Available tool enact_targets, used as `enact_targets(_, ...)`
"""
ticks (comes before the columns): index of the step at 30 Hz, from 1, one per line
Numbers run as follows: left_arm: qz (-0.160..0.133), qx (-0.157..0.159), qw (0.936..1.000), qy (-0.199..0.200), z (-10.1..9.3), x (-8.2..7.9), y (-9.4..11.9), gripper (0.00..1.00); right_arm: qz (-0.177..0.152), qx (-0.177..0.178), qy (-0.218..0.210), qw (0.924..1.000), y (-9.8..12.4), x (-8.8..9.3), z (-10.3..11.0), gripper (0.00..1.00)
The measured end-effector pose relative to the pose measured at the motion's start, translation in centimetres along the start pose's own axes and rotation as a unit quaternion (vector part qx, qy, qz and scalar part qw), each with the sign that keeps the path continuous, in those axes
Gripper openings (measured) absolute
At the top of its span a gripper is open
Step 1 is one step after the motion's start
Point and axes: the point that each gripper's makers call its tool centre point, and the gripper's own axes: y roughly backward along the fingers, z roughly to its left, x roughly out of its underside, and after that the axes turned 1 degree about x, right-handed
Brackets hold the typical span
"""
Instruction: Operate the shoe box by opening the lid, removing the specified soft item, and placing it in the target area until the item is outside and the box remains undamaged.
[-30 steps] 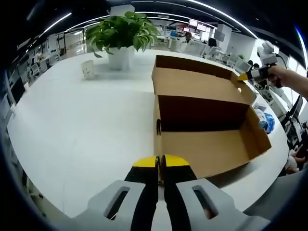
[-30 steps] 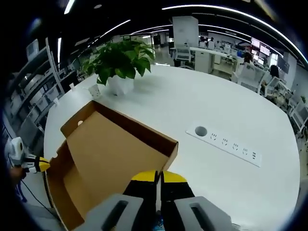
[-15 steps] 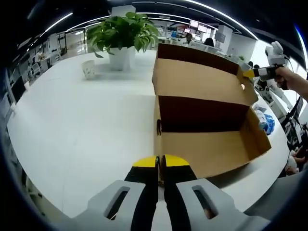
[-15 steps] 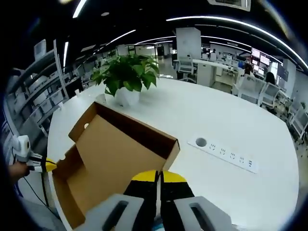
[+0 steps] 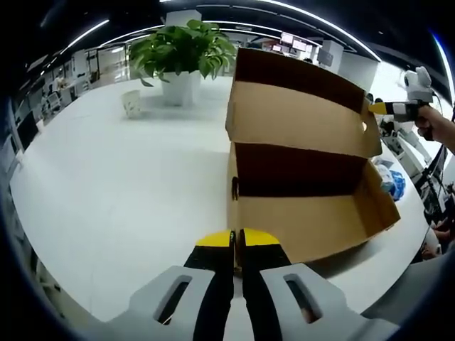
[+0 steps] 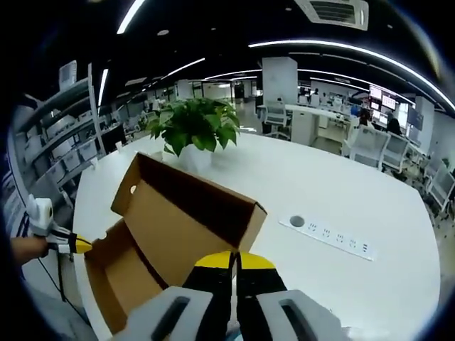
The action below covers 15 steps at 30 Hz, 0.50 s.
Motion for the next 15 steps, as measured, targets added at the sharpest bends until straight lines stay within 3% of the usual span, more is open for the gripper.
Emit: enact_targets(15,-0.003,0.007,1.0,0.002,0.0,-0.1,0.1,0.0,-0.036,-0.001,0.005,0.9993,2.7,0.3,1.5,0.0)
